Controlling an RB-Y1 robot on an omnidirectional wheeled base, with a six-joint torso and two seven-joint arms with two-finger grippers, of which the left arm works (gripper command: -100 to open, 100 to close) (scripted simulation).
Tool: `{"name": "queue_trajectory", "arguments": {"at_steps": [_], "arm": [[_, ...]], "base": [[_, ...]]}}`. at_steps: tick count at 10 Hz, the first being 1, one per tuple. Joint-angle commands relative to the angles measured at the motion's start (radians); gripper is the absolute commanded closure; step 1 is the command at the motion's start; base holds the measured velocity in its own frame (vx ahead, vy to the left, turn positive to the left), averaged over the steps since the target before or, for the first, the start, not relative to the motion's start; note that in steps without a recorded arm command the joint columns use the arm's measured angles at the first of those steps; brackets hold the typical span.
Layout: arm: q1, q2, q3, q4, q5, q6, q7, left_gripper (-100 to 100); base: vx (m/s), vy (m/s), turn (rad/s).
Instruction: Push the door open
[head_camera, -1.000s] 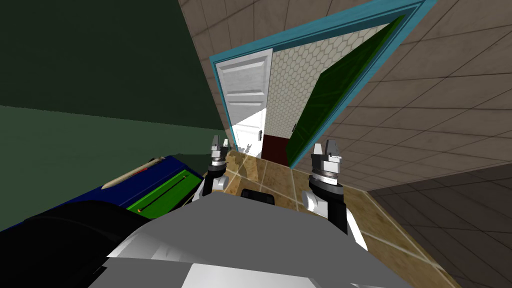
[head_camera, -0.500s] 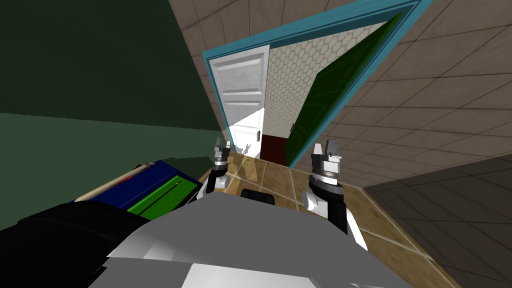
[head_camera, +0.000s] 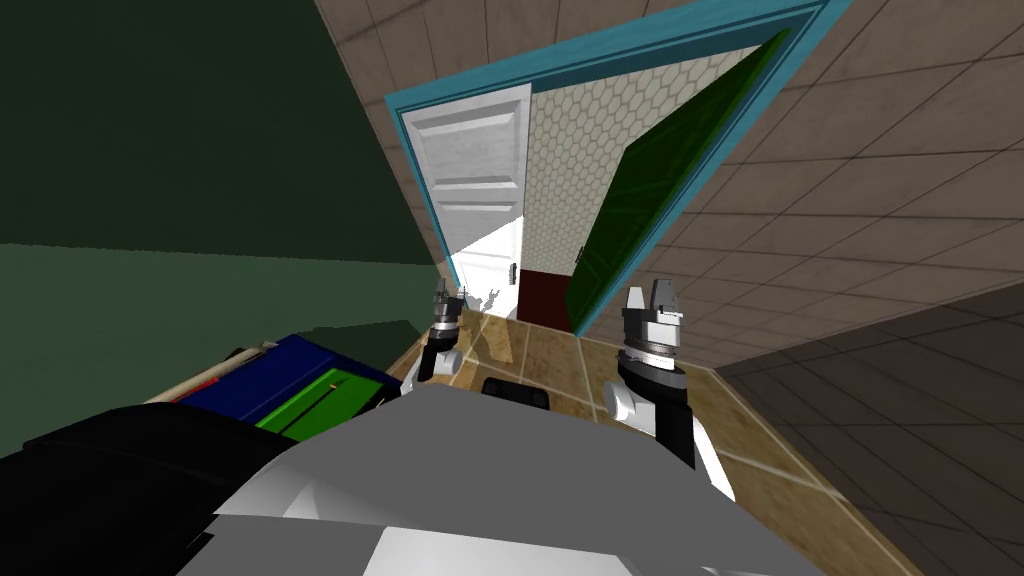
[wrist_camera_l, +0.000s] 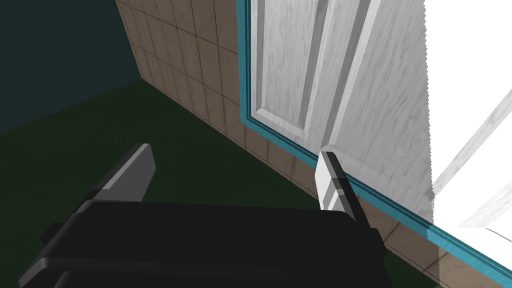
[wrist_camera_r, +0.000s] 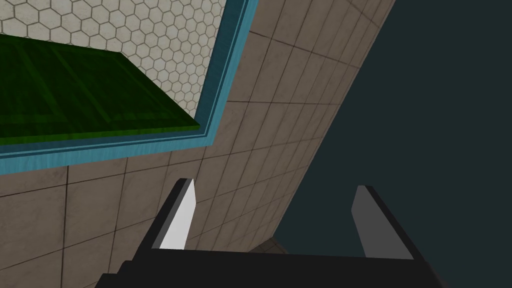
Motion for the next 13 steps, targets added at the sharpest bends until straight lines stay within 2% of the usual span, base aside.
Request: {"name": "queue_trajectory", "arguments": {"at_steps": [1, 7, 13], "arm": [[-0.019, 0.000, -0.004, 0.050, 0.014, -0.014, 0.033, -100], [-0.086, 0.009, -0.005, 0.225, 0.079, -0.044, 0.168, -100], [-0.159, 0.011, -0.007, 0.414, 0.150, -0.077, 0.317, -100]], "base": [[0.090, 0.042, -0.097], [0.092, 0.034, -0.114], [0.092, 0.043, -0.120]]}}
